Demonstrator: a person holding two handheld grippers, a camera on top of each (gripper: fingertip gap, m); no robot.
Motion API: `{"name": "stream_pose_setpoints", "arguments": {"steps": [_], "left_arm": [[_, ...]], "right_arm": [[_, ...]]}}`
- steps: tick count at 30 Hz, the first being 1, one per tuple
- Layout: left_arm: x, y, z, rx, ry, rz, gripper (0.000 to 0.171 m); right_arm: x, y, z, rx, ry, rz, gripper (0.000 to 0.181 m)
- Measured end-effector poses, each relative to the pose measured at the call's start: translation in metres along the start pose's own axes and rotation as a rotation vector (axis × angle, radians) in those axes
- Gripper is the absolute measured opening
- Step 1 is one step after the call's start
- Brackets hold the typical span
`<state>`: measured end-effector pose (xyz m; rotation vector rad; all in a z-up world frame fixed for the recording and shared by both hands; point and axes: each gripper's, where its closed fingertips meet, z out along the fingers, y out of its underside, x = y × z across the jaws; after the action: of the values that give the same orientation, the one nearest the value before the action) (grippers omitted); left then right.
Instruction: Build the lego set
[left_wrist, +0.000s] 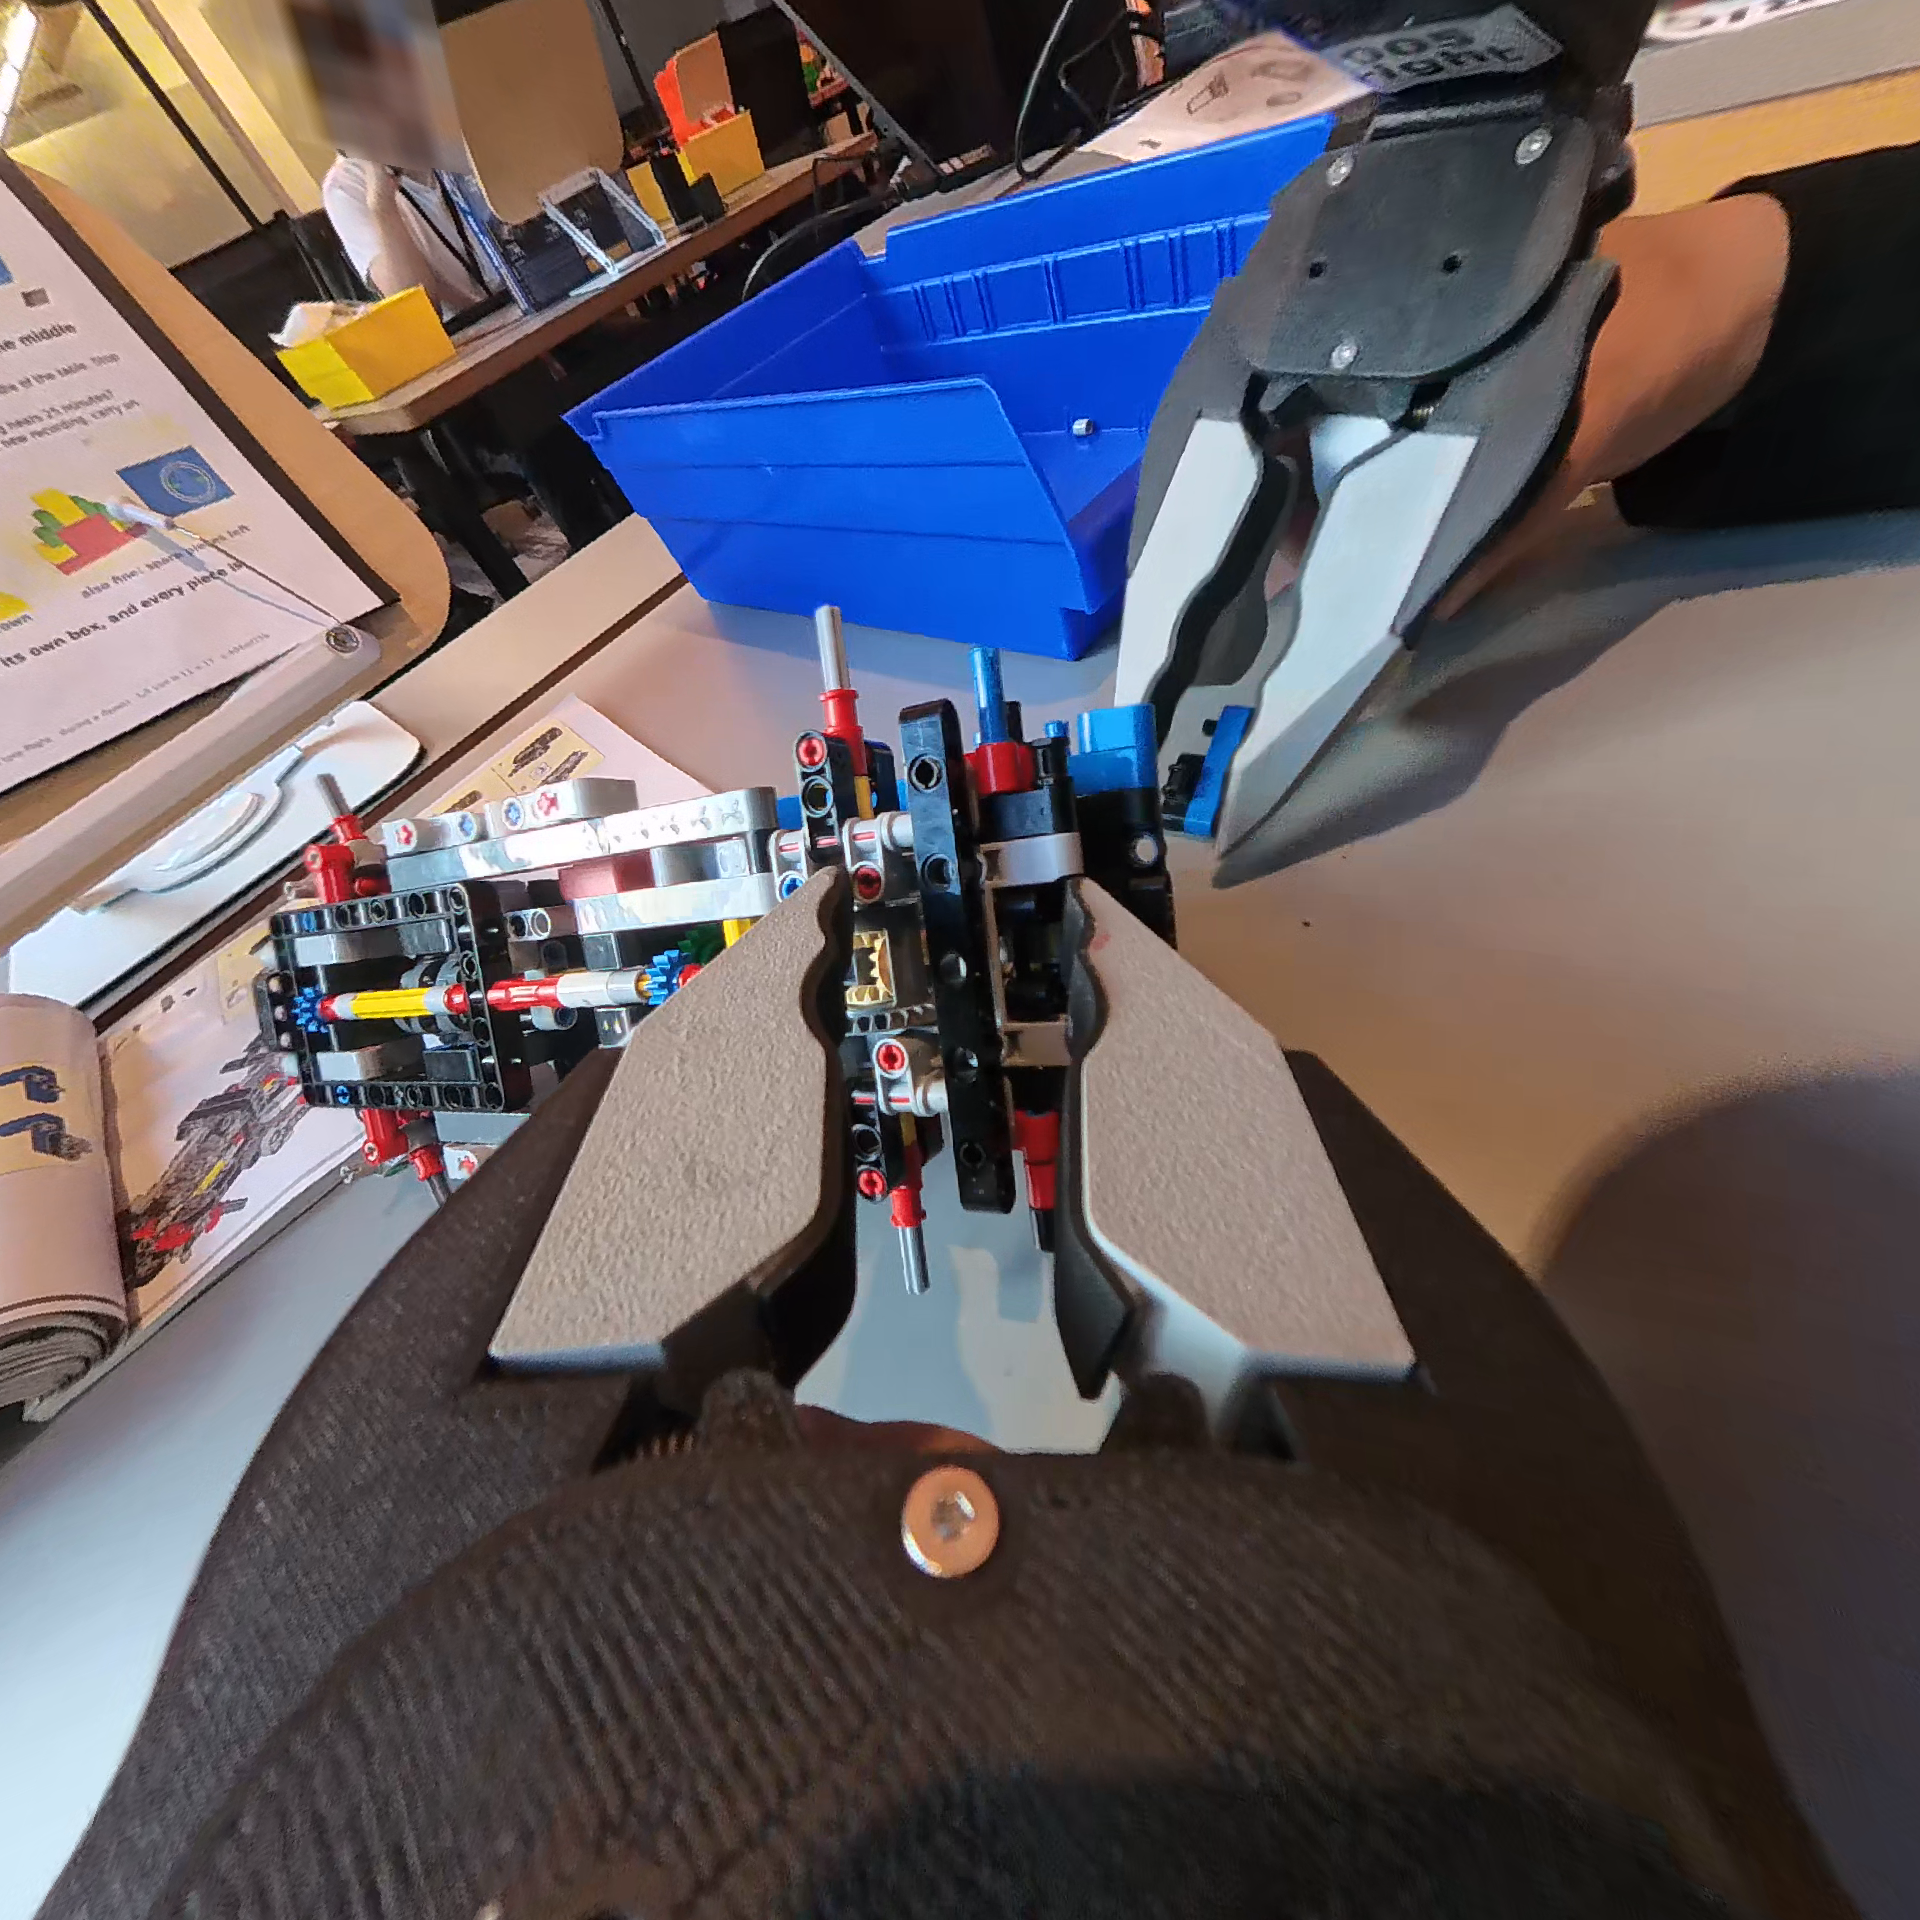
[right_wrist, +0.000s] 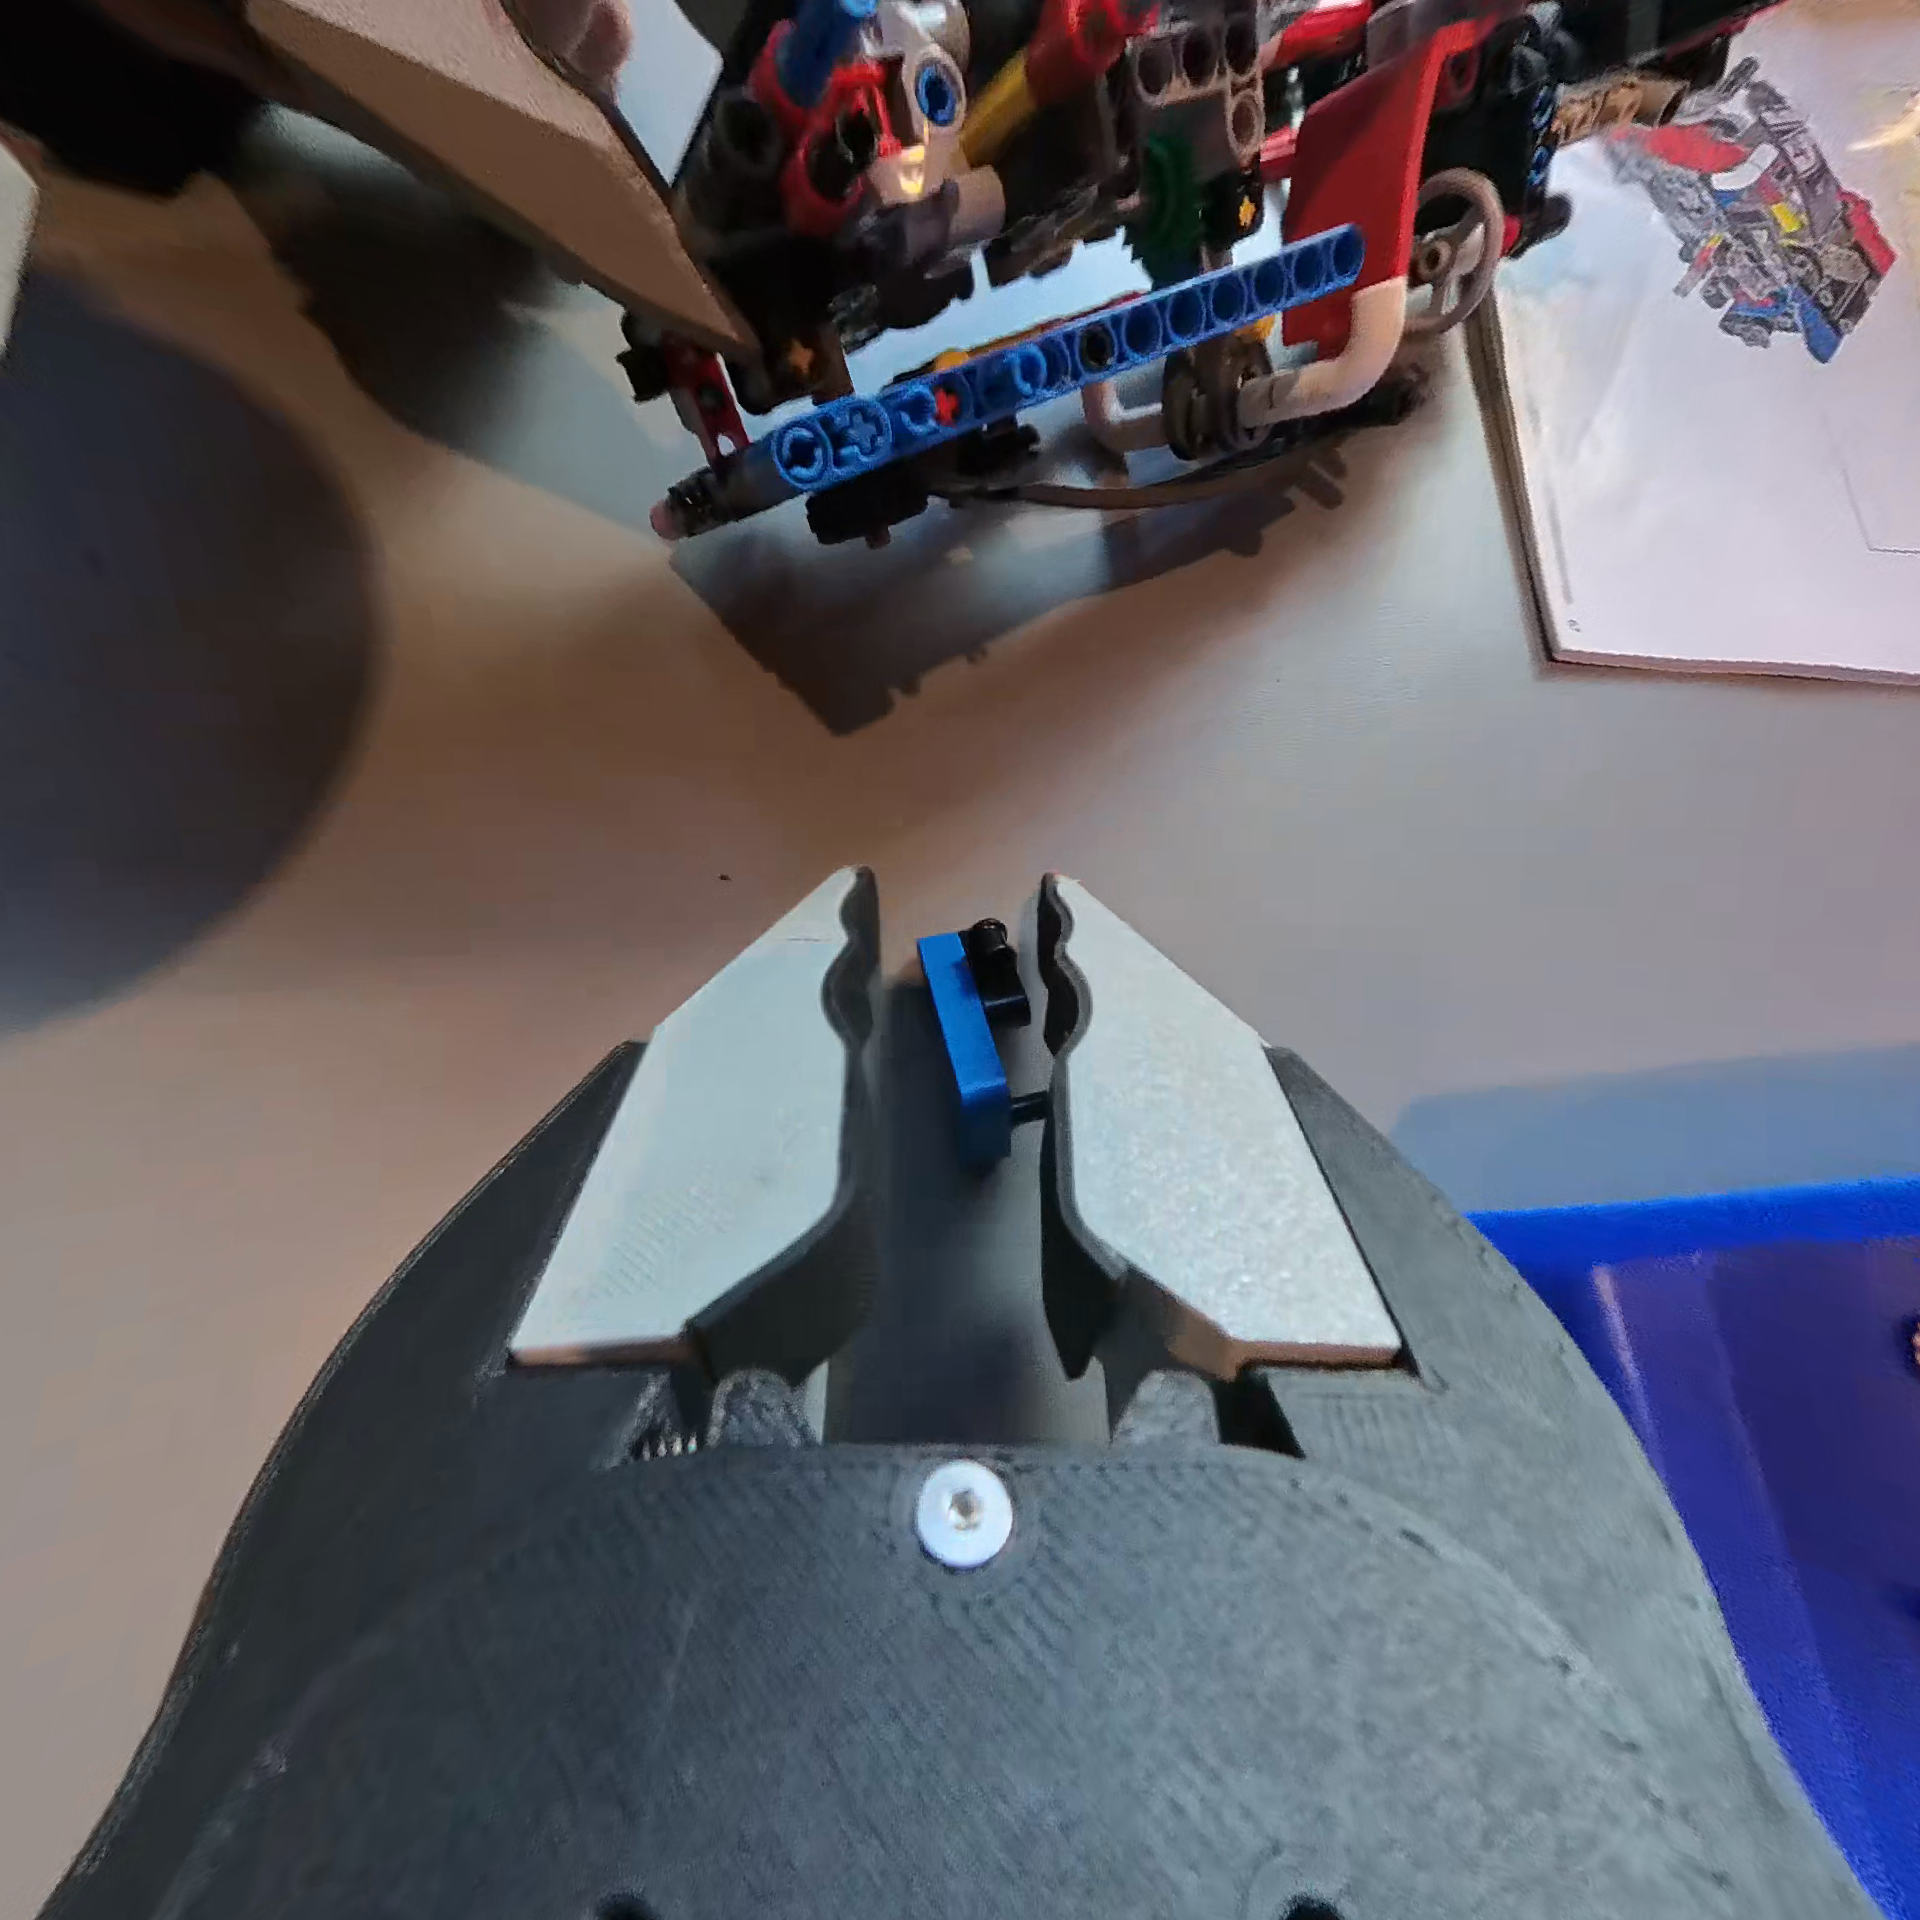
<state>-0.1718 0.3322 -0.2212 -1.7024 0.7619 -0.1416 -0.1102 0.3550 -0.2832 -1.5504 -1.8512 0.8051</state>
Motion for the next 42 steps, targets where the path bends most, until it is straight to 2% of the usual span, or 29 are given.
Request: {"name": "stream_pose_setpoints", "arguments": {"steps": [4,8,11,13,17,22,30,33,36,42], "left_arm": [[-0.001,0.0,-0.002,0.01,0.031,-0.007,0.037],[0.001,0.002,-0.006,0.027,0.112,0.041,0.037],[0.001,0.004,-0.011,0.051,0.182,0.067,0.037],[-0.002,0.004,-0.014,0.068,0.21,0.045,0.037],[-0.003,0.005,-0.019,0.08,0.253,0.048,0.034],[-0.003,0.007,-0.023,0.085,0.313,0.039,0.035],[-0.003,0.009,-0.027,0.091,0.384,0.009,0.034],[-0.004,0.008,-0.028,0.093,0.39,0.003,0.034],[-0.004,0.009,-0.029,0.092,0.389,0.011,0.034],[-0.004,0.01,-0.03,0.093,0.392,0.01,0.033]], "right_arm": [[-0.001,-0.016,-0.023,0.094,0.014,-0.031,0.03],[-0.016,-0.061,-0.043,0.186,-0.042,-0.201,0.027],[-0.027,-0.094,-0.033,0.204,-0.05,-0.386,0.016],[-0.03,-0.106,-0.02,0.187,-0.041,-0.496,0.012],[-0.024,-0.114,-0.009,0.169,-0.038,-0.573,0.0],[-0.026,-0.116,-0.012,0.167,-0.054,-0.62,0.008],[-0.036,-0.125,-0.003,0.076,-0.023,-0.823,0.006],[-0.038,-0.124,-0.001,0.036,-0.041,-0.87,0.002],[-0.034,-0.119,0.0,-0.018,-0.034,-0.908,0.005],[-0.034,-0.12,0.001,-0.043,-0.025,-0.937,0.001]]}}
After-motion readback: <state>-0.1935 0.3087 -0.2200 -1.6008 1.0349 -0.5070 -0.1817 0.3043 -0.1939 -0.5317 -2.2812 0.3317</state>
